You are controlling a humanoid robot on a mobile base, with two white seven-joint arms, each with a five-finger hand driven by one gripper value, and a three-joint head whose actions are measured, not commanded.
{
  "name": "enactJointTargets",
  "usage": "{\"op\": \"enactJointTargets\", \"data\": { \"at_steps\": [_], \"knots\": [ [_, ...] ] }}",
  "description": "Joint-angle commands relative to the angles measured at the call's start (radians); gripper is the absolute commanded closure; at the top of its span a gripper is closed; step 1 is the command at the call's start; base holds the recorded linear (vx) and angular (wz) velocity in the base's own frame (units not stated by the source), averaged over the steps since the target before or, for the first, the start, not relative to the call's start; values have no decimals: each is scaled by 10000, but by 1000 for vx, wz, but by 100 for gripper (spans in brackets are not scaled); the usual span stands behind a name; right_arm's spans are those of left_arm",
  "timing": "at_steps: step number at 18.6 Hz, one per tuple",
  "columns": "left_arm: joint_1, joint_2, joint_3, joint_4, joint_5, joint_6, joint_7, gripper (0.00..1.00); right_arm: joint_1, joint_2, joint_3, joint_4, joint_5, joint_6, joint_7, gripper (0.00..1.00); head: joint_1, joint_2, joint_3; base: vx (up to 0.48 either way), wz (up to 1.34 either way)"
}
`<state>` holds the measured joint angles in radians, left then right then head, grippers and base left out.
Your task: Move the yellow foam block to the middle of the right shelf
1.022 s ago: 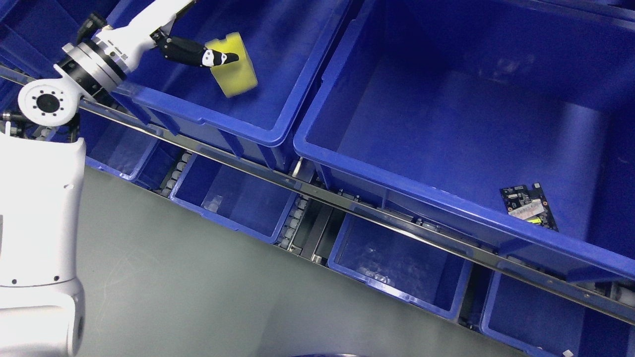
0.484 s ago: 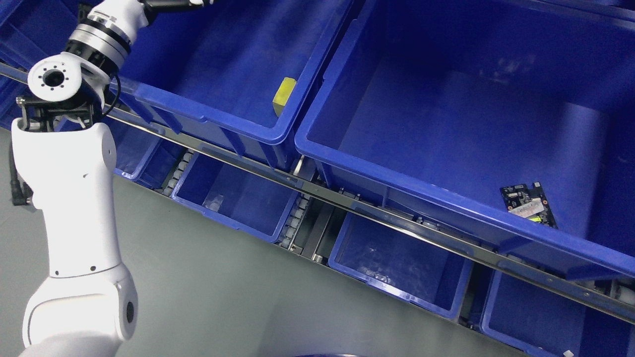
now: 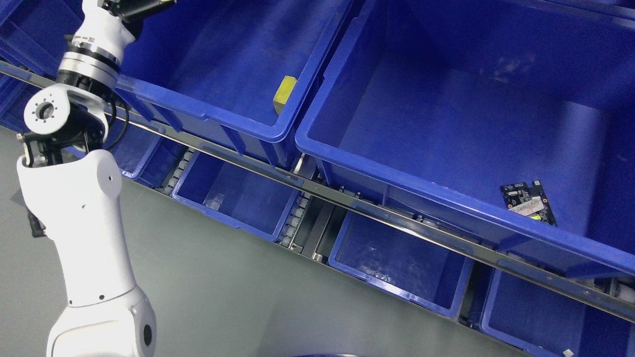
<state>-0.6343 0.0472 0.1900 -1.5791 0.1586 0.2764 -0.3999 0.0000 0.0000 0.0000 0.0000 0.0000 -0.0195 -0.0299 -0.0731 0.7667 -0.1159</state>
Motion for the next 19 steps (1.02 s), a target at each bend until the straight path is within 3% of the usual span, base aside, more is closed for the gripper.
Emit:
{"op": "enactJointTargets", "data": {
  "at_steps": [1, 19],
  "knots": [
    [1342, -298, 354, -1405, 301, -768, -158, 0, 246, -175, -123, -175, 31, -4, 7, 0, 0, 0, 0, 0, 0],
    [1449, -298, 969, -1389, 301, -939, -5, 0, 231, -175, -123, -175, 31, -4, 7, 0, 0, 0, 0, -3, 4]
  ]
}}
